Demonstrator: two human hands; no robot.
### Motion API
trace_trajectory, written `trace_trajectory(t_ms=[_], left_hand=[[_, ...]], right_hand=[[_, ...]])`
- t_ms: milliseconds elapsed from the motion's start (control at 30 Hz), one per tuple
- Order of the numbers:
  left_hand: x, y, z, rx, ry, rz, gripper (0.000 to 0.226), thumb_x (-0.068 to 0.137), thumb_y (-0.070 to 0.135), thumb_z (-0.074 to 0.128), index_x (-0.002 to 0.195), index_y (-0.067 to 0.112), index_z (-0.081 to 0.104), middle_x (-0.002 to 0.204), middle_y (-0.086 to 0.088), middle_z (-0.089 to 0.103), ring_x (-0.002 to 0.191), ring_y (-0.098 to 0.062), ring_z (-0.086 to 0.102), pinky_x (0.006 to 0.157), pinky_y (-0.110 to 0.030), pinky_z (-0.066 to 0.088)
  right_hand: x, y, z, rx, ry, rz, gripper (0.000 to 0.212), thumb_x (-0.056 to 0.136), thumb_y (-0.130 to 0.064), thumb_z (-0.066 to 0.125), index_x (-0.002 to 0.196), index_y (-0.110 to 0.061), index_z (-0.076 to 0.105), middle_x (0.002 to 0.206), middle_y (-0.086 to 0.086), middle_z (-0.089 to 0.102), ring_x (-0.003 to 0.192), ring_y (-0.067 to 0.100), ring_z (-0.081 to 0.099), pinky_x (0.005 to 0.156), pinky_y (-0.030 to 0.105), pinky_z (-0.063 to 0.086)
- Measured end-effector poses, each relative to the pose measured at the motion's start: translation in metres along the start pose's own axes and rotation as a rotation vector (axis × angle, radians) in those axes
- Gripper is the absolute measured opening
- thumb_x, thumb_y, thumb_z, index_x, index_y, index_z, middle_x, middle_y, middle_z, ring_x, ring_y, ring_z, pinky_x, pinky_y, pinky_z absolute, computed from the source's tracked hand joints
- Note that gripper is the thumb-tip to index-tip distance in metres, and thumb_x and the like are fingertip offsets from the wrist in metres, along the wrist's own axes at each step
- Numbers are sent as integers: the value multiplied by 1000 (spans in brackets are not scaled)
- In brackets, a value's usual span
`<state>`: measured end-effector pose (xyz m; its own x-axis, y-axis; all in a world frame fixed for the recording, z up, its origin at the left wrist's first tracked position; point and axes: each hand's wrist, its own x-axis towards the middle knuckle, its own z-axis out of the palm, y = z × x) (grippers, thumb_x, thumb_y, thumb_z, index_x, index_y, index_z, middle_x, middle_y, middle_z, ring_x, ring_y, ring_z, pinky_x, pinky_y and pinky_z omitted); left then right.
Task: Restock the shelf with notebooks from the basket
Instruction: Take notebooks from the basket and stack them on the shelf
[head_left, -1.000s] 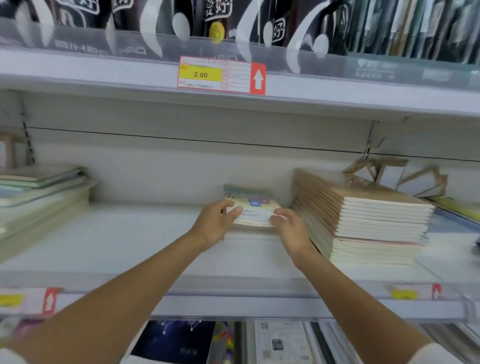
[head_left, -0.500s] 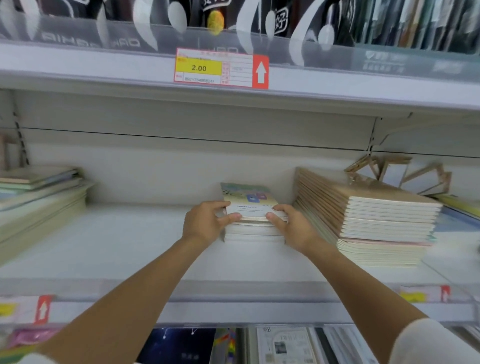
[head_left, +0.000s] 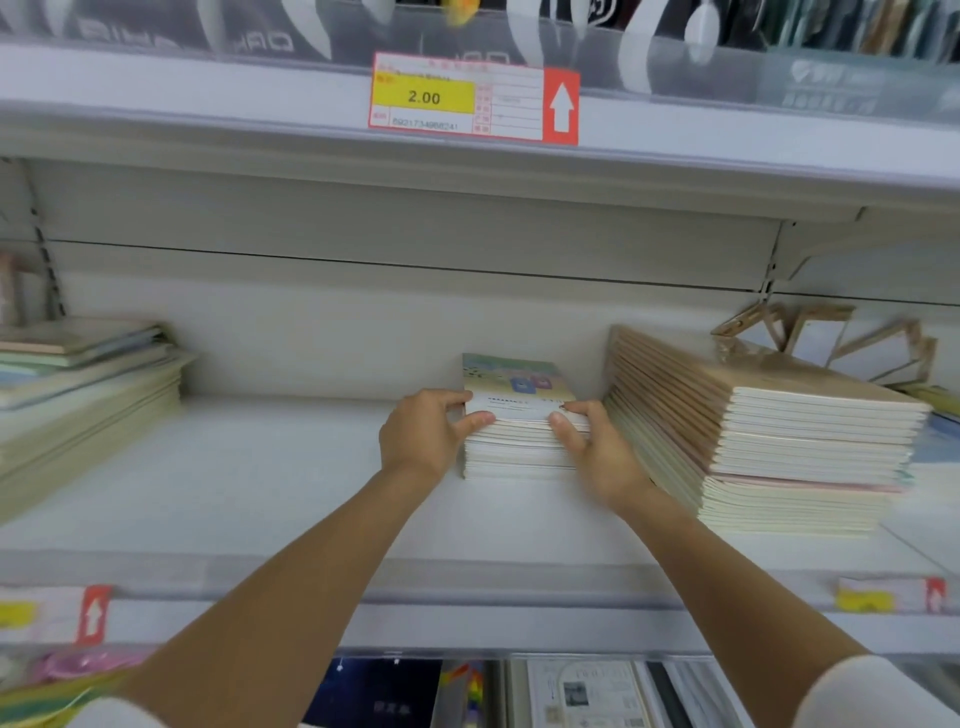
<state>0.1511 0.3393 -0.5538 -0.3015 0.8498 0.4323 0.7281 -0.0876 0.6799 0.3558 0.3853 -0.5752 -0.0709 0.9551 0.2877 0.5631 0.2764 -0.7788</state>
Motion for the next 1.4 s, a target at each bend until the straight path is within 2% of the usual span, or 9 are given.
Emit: trace_trajectory(t_ms=[167,300,433,567,667,833,1033,1200,1400], left_hand=[[-8,6,0,39,-107,-46,51,89,52,60,135,33,53,134,12,58,102,-20,67,86,-28,47],[-14,13,-13,-143,-375,-121,70,86,12,64,147,29,36,138,1,52,104,-25,65,94,-36,52],[-38,13,-43,-43,-191,-146,65,86,17,62,144,24,36,132,-6,54,116,-26,55,95,-36,49],[-71,-2,-89,-59,-27,-229,6,85,13,57,91,15,55,99,-9,63,91,-29,61,77,-34,51],[-104,-20,-125,-56,2,-239,21,84,6,55,65,14,51,81,-6,61,80,-25,59,72,-31,51],[-167,-77,-173,-17,12,-321,20,82,6,59,63,11,55,77,-8,60,78,-23,56,72,-28,45],[-249,-158,-231,122,37,-453,41,80,5,57,48,14,34,50,-4,37,50,-21,38,51,-28,33],[-313,-223,-274,136,75,-621,31,82,9,59,56,12,42,58,-5,41,59,-23,41,52,-27,34],[-386,-296,-306,140,43,-863,24,77,6,62,59,12,49,62,-8,44,59,-23,42,53,-26,33]], right_hand=[[-1,-5,0,-152,-34,12,46,97,-53,39,134,-26,42,133,5,53,124,31,45,108,39,34],[-7,-18,-6,-558,-49,-78,48,103,-45,23,142,-21,34,148,8,35,141,24,25,115,43,18],[-27,-38,-21,-773,-128,-46,60,100,-54,16,153,-26,14,158,12,14,148,28,7,116,48,9],[-72,-69,-7,-733,83,-396,47,103,-37,30,141,-11,40,135,14,51,125,32,44,103,41,30],[-113,-102,21,-643,80,-609,29,100,-22,42,117,-8,61,114,12,64,106,32,54,92,41,35],[-184,-152,89,-460,-11,-819,21,97,-13,48,87,-5,63,85,10,62,81,28,53,79,38,38],[-262,-189,181,-384,-246,-877,26,98,-18,41,86,-8,62,88,8,61,85,25,53,82,36,39],[-328,-201,249,-345,-485,-815,27,93,-14,46,71,-7,59,76,11,60,74,29,53,73,45,43],[-386,-165,318,-383,-870,-670,20,94,-20,51,93,-7,66,99,11,66,93,29,59,81,40,48]])
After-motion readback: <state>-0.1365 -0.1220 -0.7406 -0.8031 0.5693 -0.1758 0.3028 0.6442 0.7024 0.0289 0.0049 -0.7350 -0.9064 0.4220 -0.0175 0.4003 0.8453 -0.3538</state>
